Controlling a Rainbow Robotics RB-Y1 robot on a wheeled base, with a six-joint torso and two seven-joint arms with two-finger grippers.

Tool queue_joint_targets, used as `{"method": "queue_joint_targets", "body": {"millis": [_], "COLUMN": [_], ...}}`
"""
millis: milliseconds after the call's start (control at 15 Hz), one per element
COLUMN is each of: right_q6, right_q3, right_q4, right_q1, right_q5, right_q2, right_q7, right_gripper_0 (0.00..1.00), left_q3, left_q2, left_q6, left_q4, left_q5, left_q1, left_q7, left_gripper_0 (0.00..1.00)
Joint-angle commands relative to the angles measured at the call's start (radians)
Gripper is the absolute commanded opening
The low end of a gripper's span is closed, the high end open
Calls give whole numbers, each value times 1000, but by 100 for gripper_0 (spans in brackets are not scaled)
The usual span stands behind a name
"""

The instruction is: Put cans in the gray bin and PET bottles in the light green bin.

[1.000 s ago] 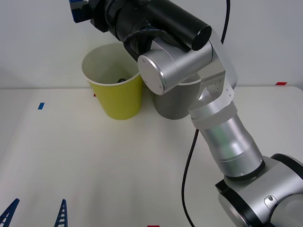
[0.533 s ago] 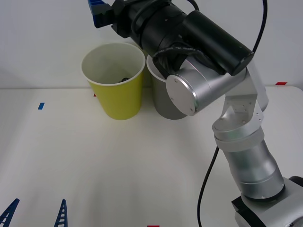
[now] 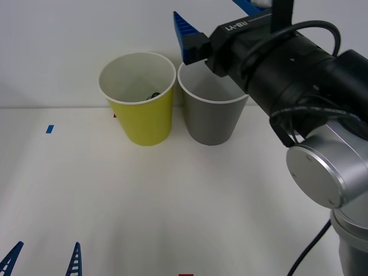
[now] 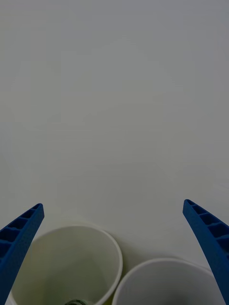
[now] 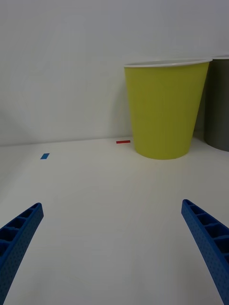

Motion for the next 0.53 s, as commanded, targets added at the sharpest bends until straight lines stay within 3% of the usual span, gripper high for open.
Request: {"method": "queue_joint_targets", "body": {"millis": [67,267,533], "right_q6": [4,4,-67], "right_q3": [-77,-165,-221], "right_q4": [-158,-173,-173], "right_q1": [178,340,516], "right_q5": [4,29,146], "right_q2": [-90,-166,-192], "right_q7": [-15,-38,-136], "right_gripper_0": [100,100,100], "left_q3": [0,0,0], "left_q2": [0,0,0], "left_q6": [0,0,0], "left_q4": [0,0,0], "left_q5": [0,0,0], "left_q1": [0,0,0], "left_q7": [0,0,0], "left_gripper_0": [100,100,100]}}
